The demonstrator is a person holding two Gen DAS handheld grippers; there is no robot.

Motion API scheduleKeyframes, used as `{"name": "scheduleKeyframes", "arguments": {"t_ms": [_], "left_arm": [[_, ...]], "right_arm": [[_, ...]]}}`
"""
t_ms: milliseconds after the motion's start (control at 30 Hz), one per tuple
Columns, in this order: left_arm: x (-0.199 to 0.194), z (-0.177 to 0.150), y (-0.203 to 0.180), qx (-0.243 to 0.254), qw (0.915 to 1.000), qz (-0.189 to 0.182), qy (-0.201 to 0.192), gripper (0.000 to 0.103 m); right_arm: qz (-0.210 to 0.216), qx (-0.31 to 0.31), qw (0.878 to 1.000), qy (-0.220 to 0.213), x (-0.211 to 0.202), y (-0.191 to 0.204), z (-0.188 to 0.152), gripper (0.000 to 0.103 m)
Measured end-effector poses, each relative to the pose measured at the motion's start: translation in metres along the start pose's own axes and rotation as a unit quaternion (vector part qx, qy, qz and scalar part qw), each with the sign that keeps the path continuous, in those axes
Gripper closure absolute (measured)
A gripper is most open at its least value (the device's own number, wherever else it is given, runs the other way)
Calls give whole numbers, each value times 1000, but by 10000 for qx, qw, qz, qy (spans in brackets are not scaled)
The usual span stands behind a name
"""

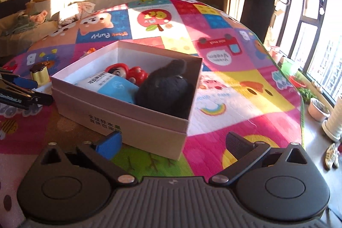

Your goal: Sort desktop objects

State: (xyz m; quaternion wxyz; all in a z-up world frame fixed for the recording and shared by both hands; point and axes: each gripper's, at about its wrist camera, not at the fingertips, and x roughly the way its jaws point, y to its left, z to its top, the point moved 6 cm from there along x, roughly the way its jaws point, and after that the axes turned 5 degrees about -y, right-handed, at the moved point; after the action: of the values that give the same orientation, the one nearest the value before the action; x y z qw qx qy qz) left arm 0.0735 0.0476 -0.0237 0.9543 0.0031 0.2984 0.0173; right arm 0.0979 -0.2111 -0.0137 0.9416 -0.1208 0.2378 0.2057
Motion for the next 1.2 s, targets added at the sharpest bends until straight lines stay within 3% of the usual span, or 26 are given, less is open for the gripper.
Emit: {"name": "scheduleKeyframes", "arguments": {"t_ms": [33,200,267,367,467,567,667,767,900,967,1067,1200], "left_arm": [[-1,0,-1,79,10000,48,2,49],[-28,-8,-2,154,9999,23,2,51],[-46,-16,-8,9,9991,-410,94,51],[-74,-25,-32,-162,9880,-1523,174,51],[-89,-30,-62,407,9816,-1868,30,46],[-86,-38,-80,1075,9826,-1513,23,30],[-79,-43,-79,1431,9842,-1038,72,29],[-76,-39,-59,1285,9897,-627,36,20],[-76,-35,-32,808,9964,-254,100,18],[-82,-36,-29,325,9954,-836,326,15],[-94,-44,-39,-224,9774,-1957,767,9],[-99,-54,-55,-267,9610,-2475,1208,7]], "right_arm": [[-8,59,10000,-7,-3,-2,0,0],[-37,245,9995,-208,-19,-12,3,0],[-30,309,9992,-260,-23,-14,4,0],[40,441,9987,-266,-26,-16,5,0],[115,567,9980,-239,-26,-15,5,0],[214,581,9978,-240,-30,-11,7,0],[416,427,9981,-148,-34,-2,4,0],[853,314,9958,146,-35,15,-4,0],[1194,57,9920,406,-34,38,-15,0],[1189,-86,9921,403,-35,45,-15,0],[1096,-76,9935,310,-36,40,-10,0],[923,90,9955,204,-36,28,-5,0]]}}
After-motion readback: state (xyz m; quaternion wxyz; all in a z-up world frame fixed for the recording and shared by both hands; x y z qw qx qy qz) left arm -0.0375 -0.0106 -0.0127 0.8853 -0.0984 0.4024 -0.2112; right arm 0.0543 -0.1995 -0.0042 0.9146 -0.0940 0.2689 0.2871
